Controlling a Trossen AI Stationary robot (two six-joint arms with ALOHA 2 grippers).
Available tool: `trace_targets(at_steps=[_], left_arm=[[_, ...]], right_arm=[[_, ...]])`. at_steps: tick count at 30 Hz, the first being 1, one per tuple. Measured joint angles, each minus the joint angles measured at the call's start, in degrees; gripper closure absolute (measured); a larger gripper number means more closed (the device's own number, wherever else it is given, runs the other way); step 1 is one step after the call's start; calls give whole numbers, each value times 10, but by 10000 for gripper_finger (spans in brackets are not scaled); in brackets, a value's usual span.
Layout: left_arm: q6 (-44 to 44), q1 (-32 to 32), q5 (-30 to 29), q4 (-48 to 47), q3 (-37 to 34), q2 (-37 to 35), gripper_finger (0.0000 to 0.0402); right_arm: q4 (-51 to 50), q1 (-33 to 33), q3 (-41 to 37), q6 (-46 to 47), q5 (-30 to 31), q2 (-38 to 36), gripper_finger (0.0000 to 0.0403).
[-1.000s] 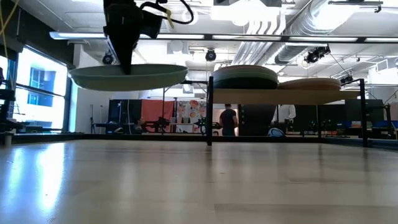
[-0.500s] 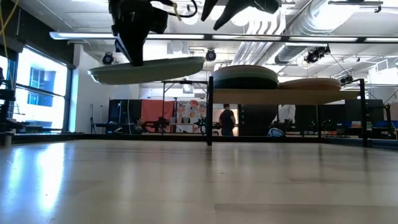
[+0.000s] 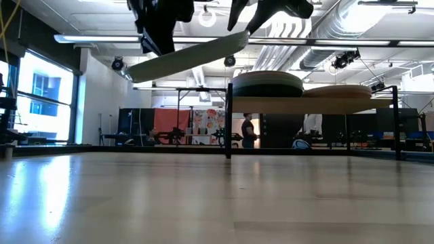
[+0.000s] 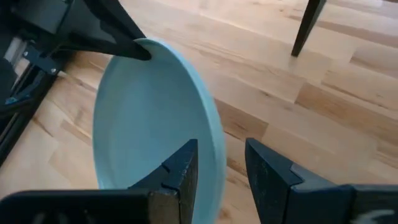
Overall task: Place and stack plates onto a shelf
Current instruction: Stack the light blue plate on top of the white plate on the shelf
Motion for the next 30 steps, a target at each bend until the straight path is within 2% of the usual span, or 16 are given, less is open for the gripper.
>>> trace_targets(at_steps=[12, 14, 20, 30], left_arm=[[28, -3, 0, 49, 0, 0, 401], [33, -3, 0, 49, 0, 0, 400], [33, -2, 1, 50, 0, 0, 387], [31, -2, 1, 52, 0, 0, 378]], right_arm=[[-8, -3, 0, 3, -37, 0, 294], [-8, -4, 0, 3, -41, 0, 310], [-19, -7, -1, 24, -59, 0, 393], [-30, -10, -1, 76, -64, 0, 400]])
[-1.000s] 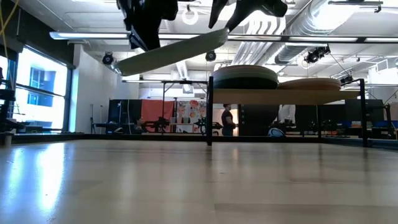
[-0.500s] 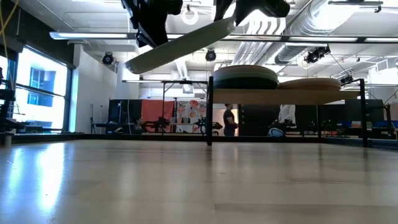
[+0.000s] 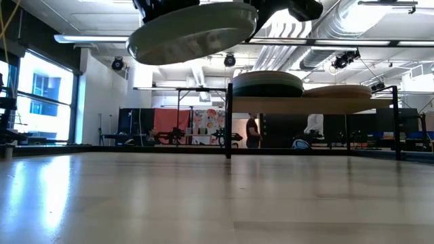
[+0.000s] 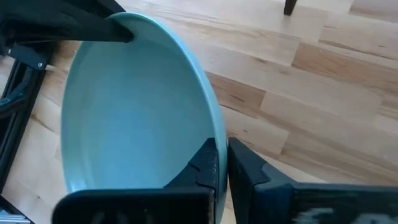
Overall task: Place and stack plates onto a shelf
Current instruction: Stack the light blue plate on top of the white plate on the shelf
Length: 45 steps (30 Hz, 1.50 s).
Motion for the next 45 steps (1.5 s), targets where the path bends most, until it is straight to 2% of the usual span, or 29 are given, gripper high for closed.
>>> trace_targets(at_steps=[6, 13, 21, 25, 35, 45], left_arm=[[27, 0, 29, -1, 0, 7, 350], [27, 5, 30, 31, 0, 2, 310], [29, 16, 31, 37, 0, -51, 314], [67, 19, 30, 39, 0, -74, 315], [121, 35, 28, 19, 0, -82, 316], [168, 100, 25, 6, 0, -82, 316]], right_arm=[[0, 0, 0, 17, 0, 0, 402], [-41, 0, 0, 57, 1, 0, 403], [-149, 0, 0, 81, -31, -2, 403], [-196, -5, 0, 70, -35, -19, 403], [-276, -61, 0, -20, 10, -119, 403], [-276, -167, 0, -153, 72, -250, 403]])
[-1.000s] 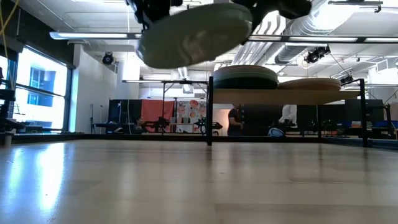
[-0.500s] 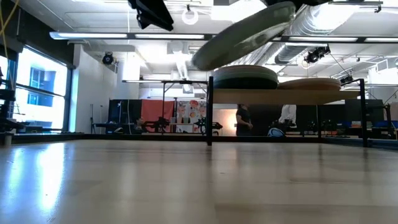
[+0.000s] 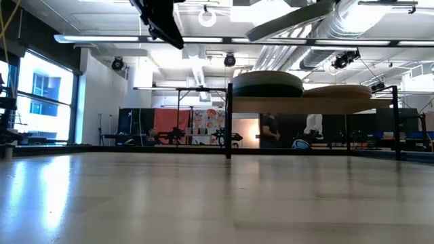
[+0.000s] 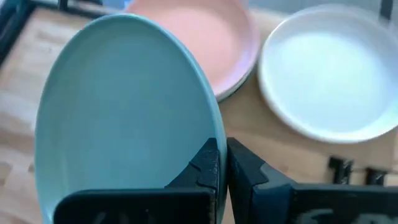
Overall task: Place and stack plates onto a shelf
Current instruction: Stack the light blue plate on top of the white plate on the shelf
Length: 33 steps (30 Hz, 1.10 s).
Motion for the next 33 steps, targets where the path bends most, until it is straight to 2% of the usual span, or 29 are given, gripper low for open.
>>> trace_targets(at_steps=[4, 7, 14, 20, 25, 33], left_arm=[[13, 30, 0, 0, 0, 0, 316], [14, 53, 0, 1, 0, 0, 316], [14, 96, 0, 2, 0, 0, 316], [14, 125, 0, 6, 0, 0, 316], [14, 139, 1, 26, 0, 0, 316], [14, 148, 1, 33, 0, 0, 316]], right_arm=[[3, -46, -5, -38, 21, -45, 403], [3, -83, -51, -34, 24, -92, 403], [51, -138, -211, 72, 72, -234, 403], [82, -184, -311, 165, 142, -330, 403], [112, -222, -381, 228, 176, -364, 403], [223, -278, -475, 230, 178, -366, 403]])
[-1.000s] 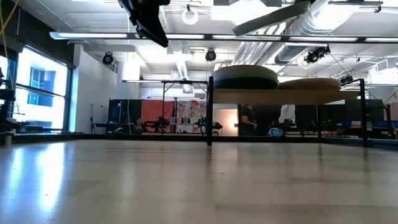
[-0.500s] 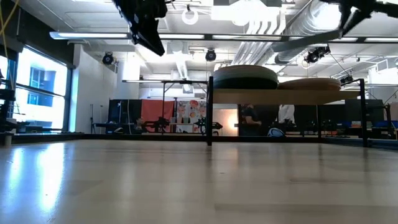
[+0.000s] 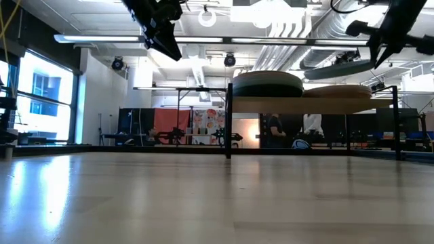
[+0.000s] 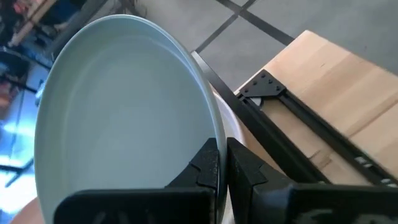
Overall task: Place and stack plates onto a shelf
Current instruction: Stack the light blue plate on top of the white plate on the shelf
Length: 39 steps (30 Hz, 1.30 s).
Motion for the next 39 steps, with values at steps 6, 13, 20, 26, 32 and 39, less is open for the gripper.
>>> trace_targets(at_steps=[6, 13, 20, 26, 32, 39], left_arm=[[0, 0, 0, 0, 0, 0, 316], [0, 0, 0, -1, 0, 0, 316], [0, 0, 0, -1, 0, 0, 316], [0, 0, 0, -1, 0, 0, 316], [10, 0, 0, -1, 0, 0, 316], [10, 0, 0, -1, 0, 0, 316]], right_arm=[[89, -34, -52, -2, -8, 11, 403], [116, -44, -69, -7, -32, 39, 403], [125, -44, -69, -14, -32, 46, 402], [129, -44, -69, -28, -46, 45, 367], [131, -44, -69, -26, -54, 42, 310], [132, -44, -69, -37, -111, 14, 286]])
